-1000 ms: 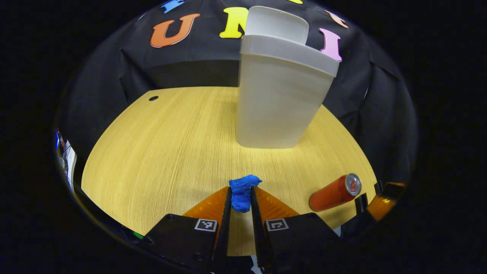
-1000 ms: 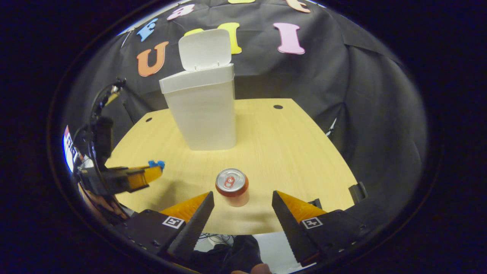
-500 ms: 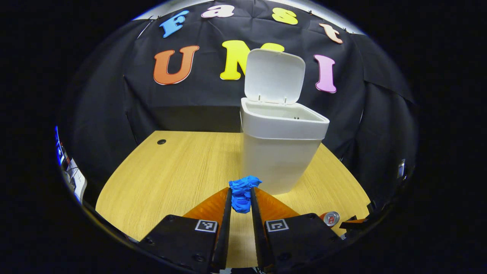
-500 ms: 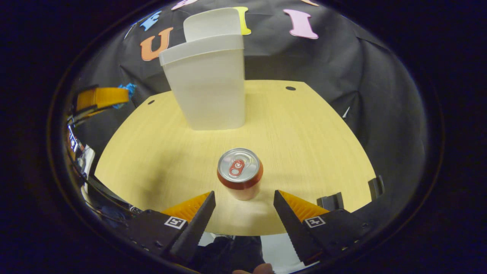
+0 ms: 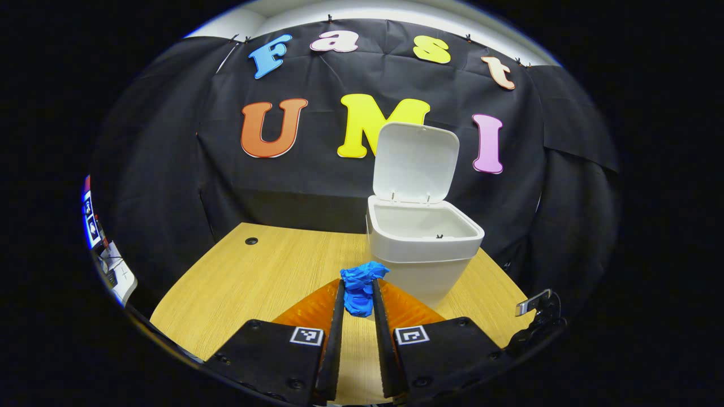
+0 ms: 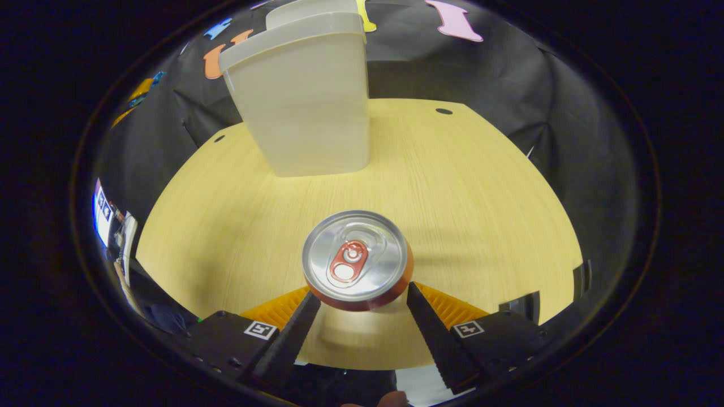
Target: Press the lid of the desktop garbage bin to open it, pick up the crumpled paper on the desktop and throw it into the bin, then pick up the pop can on the desktop and drop it into the bin, and finally close the garbage bin lid.
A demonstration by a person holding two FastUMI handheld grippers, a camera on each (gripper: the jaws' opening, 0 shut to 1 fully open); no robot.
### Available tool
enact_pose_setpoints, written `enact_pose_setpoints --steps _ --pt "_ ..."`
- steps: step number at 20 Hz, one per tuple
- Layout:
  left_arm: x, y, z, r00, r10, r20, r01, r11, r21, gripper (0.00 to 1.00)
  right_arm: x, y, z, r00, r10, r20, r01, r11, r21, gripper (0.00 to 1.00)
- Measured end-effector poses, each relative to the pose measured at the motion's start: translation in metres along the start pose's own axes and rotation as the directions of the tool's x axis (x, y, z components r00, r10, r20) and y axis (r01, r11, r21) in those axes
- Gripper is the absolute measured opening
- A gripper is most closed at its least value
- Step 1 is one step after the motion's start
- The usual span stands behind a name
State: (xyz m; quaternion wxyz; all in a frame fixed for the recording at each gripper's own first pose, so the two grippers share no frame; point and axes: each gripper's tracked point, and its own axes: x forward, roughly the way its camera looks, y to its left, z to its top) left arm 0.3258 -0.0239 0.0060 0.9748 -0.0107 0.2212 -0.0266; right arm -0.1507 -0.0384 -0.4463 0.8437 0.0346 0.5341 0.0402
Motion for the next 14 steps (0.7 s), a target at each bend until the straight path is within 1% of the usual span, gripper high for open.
enact_pose_setpoints --steps 2,3,5,6,8,9,10,12,14 --pt "-0.003 0.006 0.010 0.999 0.018 0.026 -0.018 1.000 -0.003 0.32 0.004 0.001 0.004 1.000 0.000 0.001 0.000 1.000 0.003 0.96" --pt "-0.003 0.007 0.014 0.999 0.023 0.038 -0.023 1.000 -0.004 0.32 0.006 0.001 0.006 1.000 0.003 0.001 -0.003 1.000 0.002 0.89" --pt "-0.005 0.010 0.018 0.998 0.037 0.050 -0.036 0.999 -0.010 0.32 0.012 0.001 0.008 1.000 0.008 0.004 -0.008 1.000 0.003 0.84" --pt "-0.004 0.010 0.021 0.998 0.040 0.053 -0.039 0.999 -0.011 0.32 0.008 0.001 0.011 1.000 0.010 -0.001 -0.010 1.000 0.001 0.82" --pt "-0.001 0.010 0.027 0.997 0.045 0.062 -0.044 0.999 -0.011 0.32 0.004 0.001 0.019 1.000 0.008 0.014 -0.008 1.000 -0.009 0.82" --pt "0.000 0.009 0.030 0.997 0.046 0.066 -0.045 0.999 -0.011 0.32 0.000 0.001 0.025 1.000 0.011 0.026 -0.011 1.000 -0.014 0.80" --pt "0.002 0.008 0.034 0.996 0.046 0.073 -0.046 0.999 -0.011 0.32 -0.003 0.001 0.032 0.999 0.014 0.036 -0.013 1.000 -0.017 0.80" --pt "0.008 0.003 0.047 0.994 0.041 0.097 -0.040 0.999 -0.007 0.32 -0.012 -0.001 0.049 0.998 0.017 0.061 -0.017 1.000 -0.011 0.80" --pt "0.015 -0.006 0.067 0.991 0.025 0.132 -0.025 1.000 -0.004 0.32 -0.023 -0.008 0.067 0.997 0.004 0.081 -0.004 1.000 0.003 0.80"
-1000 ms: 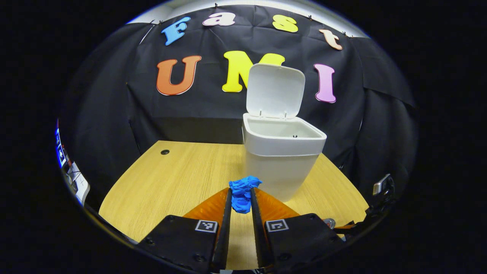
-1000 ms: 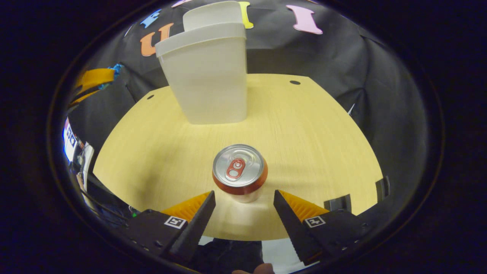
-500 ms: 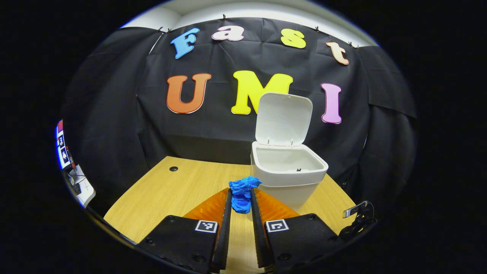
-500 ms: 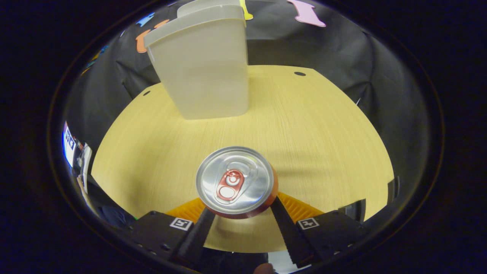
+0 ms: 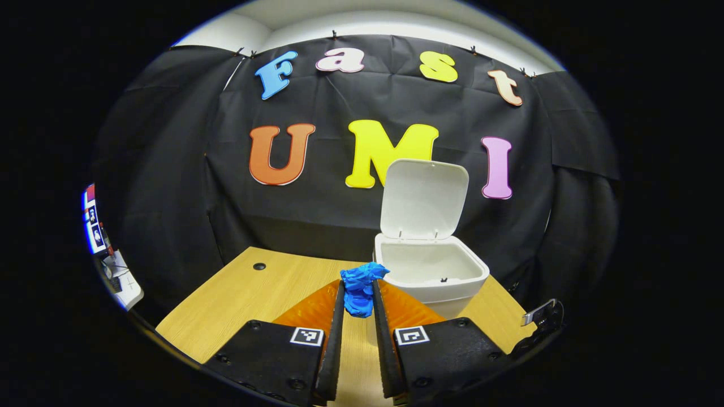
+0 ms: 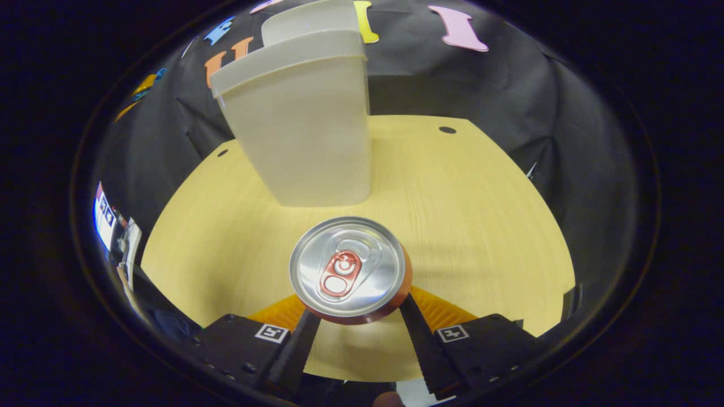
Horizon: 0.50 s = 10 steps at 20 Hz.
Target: Press the lid of the desktop garbage bin to open it, pick up the crumpled paper on the desktop and throw it into the bin, then pick up the pop can on the desktop and drop it into the bin, and finally close the garbage bin lid.
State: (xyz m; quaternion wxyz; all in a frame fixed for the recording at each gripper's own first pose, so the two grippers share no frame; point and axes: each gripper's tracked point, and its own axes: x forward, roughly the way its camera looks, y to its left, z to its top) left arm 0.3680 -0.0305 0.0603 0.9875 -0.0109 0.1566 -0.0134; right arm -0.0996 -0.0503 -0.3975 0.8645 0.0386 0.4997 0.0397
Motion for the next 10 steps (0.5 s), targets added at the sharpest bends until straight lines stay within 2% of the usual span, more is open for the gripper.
enact_pose_setpoints --steps 7,10 --pt "0.044 -0.036 0.066 0.990 -0.058 0.125 0.056 0.998 0.022 0.32 -0.040 -0.042 0.071 0.991 -0.058 0.122 0.044 0.992 0.118 0.80" --pt "0.068 -0.050 0.072 0.988 -0.077 0.133 0.075 0.997 0.021 0.32 -0.055 -0.060 0.093 0.982 -0.083 0.173 0.058 0.988 0.144 0.80"
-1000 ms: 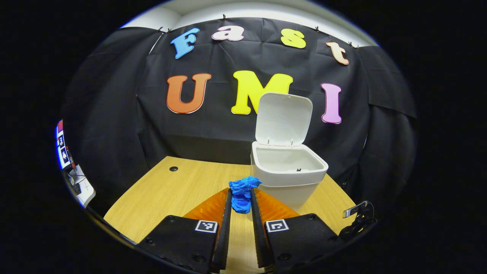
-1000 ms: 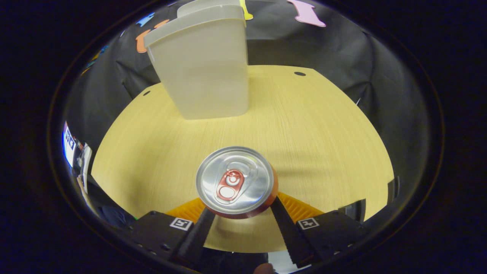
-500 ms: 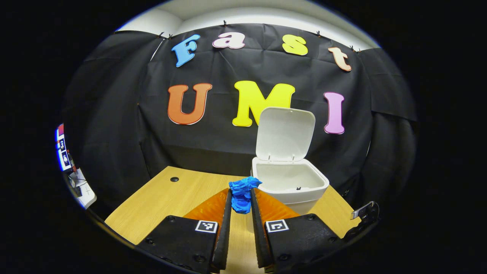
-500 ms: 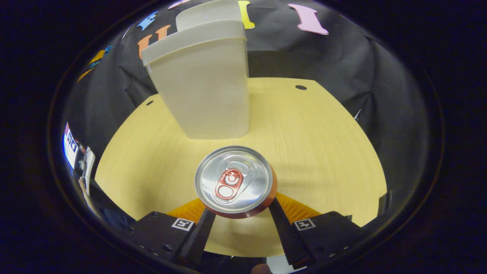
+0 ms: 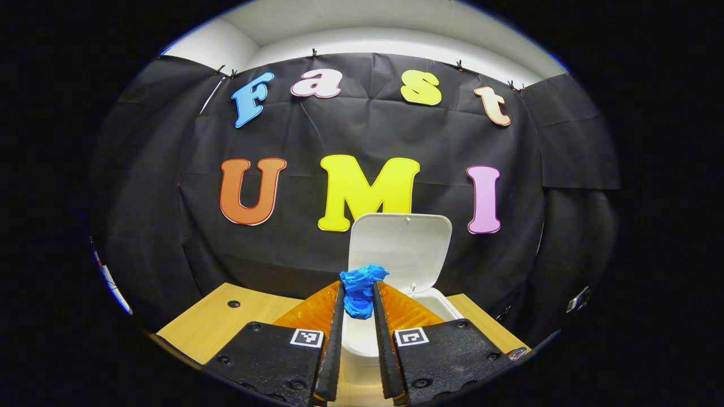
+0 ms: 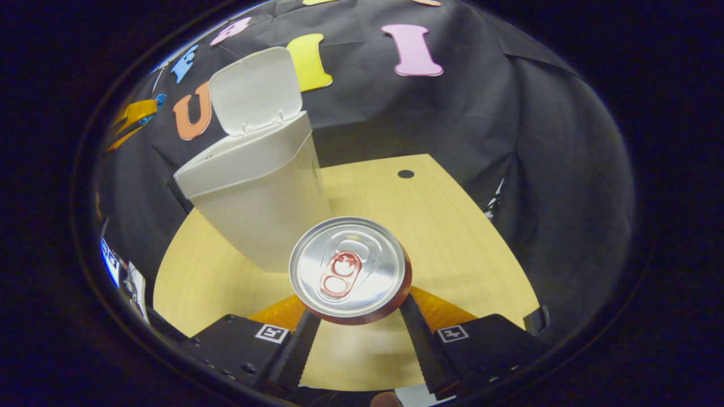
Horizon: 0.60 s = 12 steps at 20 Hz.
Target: Press the lid of the desktop garbage bin to open it, pick up the crumpled paper on the desktop and throw it into the bin, then pick up the pop can on the desktop and drop it into the bin, and finally close the garbage bin lid.
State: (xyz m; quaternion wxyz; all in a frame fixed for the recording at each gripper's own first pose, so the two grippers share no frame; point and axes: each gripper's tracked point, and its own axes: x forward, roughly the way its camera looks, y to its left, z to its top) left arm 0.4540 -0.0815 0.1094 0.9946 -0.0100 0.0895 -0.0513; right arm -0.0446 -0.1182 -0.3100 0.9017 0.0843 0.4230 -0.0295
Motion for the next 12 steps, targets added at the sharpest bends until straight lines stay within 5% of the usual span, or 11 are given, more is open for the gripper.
enact_pose_setpoints --steps 8,12 --pt "0.055 -0.016 -0.030 0.996 -0.030 -0.079 0.030 1.000 0.006 0.34 -0.007 -0.025 0.032 0.998 -0.034 0.057 0.032 0.999 0.033 0.80" --pt "0.066 -0.023 -0.030 0.995 -0.063 -0.082 0.066 0.997 0.036 0.43 -0.005 -0.025 0.041 0.996 -0.043 0.075 0.040 0.998 0.042 0.80"
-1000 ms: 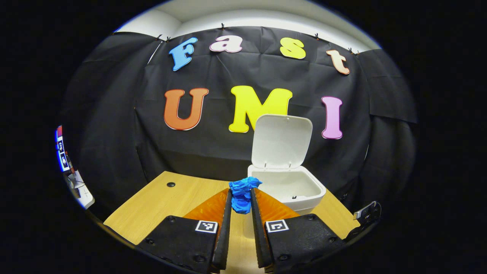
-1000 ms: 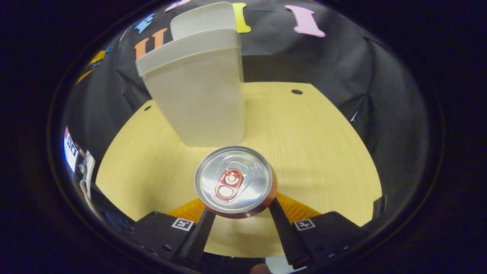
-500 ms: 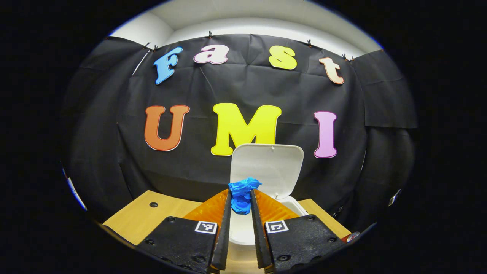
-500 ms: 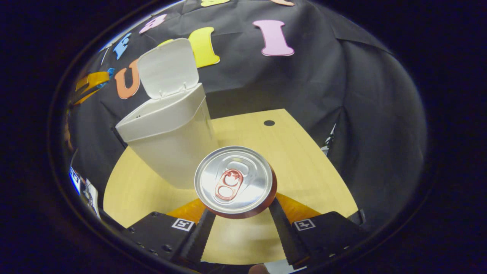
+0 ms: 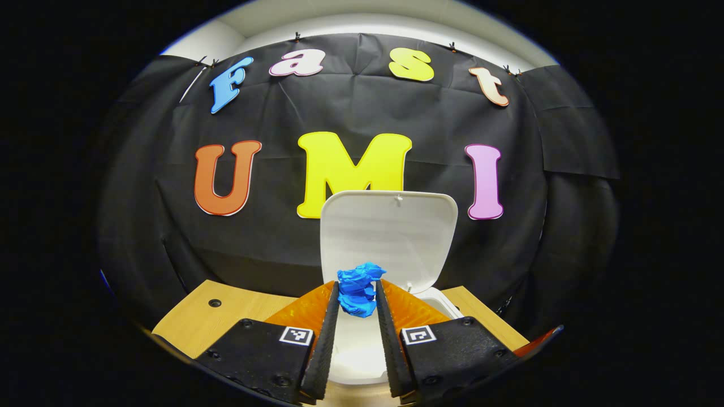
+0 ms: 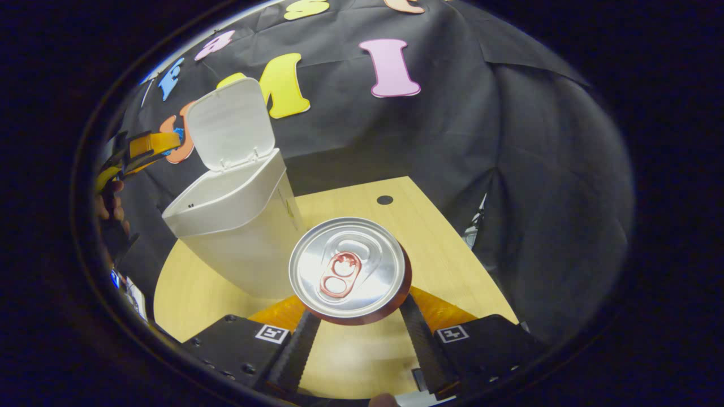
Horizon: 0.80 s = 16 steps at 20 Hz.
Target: Press the lid of the desktop garbage bin to open it, pick up the crumpled paper on the desktop and throw it into the bin, then pick up the pop can on the desktop and drop it into the bin, and finally close the garbage bin lid.
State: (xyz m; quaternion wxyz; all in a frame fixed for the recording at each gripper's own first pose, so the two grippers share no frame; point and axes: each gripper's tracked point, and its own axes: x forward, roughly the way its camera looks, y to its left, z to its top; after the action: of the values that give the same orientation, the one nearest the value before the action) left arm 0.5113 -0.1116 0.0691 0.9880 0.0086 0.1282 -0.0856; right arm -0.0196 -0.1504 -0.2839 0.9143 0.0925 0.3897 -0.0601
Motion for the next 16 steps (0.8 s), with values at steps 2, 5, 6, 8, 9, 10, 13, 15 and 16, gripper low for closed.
enact_pose_setpoints --steps 2,5,6,8,9,10,13,15,16 --pt "0.001 -0.003 -0.003 1.000 -0.010 -0.013 0.010 1.000 0.010 0.44 0.002 0.001 0.002 1.000 -0.004 0.000 0.004 1.000 0.001 0.80" --pt "0.000 -0.006 -0.004 1.000 -0.022 -0.017 0.022 1.000 0.008 0.72 0.003 0.003 0.004 1.000 -0.011 0.003 0.011 1.000 -0.006 0.80" --pt "-0.002 -0.003 -0.002 1.000 -0.018 -0.014 0.018 1.000 0.008 0.79 0.003 0.005 0.005 1.000 -0.011 0.005 0.011 1.000 -0.010 0.80" --pt "-0.005 0.005 0.001 1.000 0.000 -0.006 0.000 1.000 0.008 0.86 0.001 0.009 0.006 1.000 -0.010 0.011 0.011 0.999 -0.030 0.80" --pt "-0.008 0.010 0.001 1.000 0.014 -0.002 -0.014 1.000 0.006 0.96 0.000 0.011 0.008 1.000 -0.007 0.016 0.008 0.999 -0.041 0.80" --pt "-0.011 0.016 0.003 1.000 0.026 0.005 -0.026 1.000 0.002 0.99 -0.001 0.013 0.009 1.000 -0.007 0.021 0.008 0.998 -0.055 0.80" --pt "-0.022 0.027 0.003 0.999 0.042 0.009 -0.042 0.999 -0.018 0.99 -0.005 0.021 0.020 0.999 -0.001 0.047 0.005 0.995 -0.097 0.80" --pt "-0.033 0.039 0.005 0.998 0.059 0.017 -0.059 0.998 -0.028 0.99 -0.006 0.024 0.033 0.998 0.009 0.070 0.000 0.991 -0.132 0.80" --pt "-0.039 0.045 0.006 0.997 0.070 0.023 -0.069 0.997 -0.031 0.99 -0.006 0.025 0.041 0.997 0.015 0.080 -0.003 0.989 -0.145 0.80"
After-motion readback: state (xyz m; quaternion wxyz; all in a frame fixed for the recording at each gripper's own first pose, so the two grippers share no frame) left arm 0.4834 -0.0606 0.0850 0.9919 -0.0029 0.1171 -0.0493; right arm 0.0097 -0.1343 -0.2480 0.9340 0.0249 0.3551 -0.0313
